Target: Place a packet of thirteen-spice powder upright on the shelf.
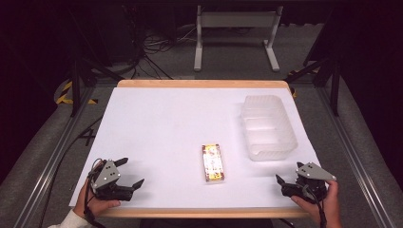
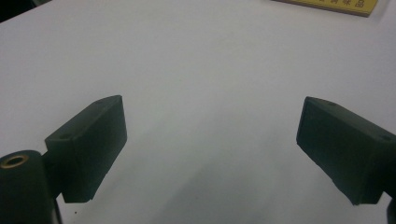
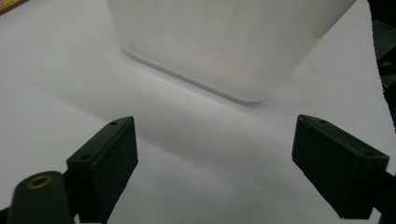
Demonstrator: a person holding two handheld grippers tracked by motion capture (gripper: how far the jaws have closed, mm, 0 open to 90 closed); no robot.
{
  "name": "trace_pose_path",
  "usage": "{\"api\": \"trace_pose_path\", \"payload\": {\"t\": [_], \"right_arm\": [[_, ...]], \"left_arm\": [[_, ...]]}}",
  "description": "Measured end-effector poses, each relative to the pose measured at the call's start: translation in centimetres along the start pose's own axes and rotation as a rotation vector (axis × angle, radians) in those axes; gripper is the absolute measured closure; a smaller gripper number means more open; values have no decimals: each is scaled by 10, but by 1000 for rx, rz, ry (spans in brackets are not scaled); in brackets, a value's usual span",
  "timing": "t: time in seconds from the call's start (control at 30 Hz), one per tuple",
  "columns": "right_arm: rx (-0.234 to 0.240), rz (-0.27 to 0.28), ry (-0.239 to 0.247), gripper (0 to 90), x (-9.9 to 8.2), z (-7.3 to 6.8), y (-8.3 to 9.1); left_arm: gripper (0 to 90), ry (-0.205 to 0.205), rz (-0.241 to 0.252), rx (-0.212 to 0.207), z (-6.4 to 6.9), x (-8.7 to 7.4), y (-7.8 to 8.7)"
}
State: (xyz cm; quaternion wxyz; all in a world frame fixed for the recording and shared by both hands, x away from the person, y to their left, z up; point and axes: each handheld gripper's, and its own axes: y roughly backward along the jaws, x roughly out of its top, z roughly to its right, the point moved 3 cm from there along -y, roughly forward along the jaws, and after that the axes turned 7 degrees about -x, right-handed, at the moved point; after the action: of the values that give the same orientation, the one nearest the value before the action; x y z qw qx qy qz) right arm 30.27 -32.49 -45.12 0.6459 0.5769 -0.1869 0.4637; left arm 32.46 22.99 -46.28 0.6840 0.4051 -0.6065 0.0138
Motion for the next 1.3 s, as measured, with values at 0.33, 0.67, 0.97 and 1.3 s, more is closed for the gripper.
{"api": "trace_pose_path", "payload": {"t": [0.33, 0.67, 0.97, 1.3], "right_arm": [[69, 4, 23, 154, 13, -22, 4], [185, -30, 63, 182, 53, -63, -1], [257, -87, 106, 187, 87, -108, -21], [301, -143, 154, 198, 109, -143, -48]], "left_arm": [[93, -4, -1, 2, 1, -2, 2], [93, -4, -25, 6, 4, -4, 2], [93, 0, -27, 10, 5, -7, 5], [93, 0, -32, 12, 5, -9, 7]]}}
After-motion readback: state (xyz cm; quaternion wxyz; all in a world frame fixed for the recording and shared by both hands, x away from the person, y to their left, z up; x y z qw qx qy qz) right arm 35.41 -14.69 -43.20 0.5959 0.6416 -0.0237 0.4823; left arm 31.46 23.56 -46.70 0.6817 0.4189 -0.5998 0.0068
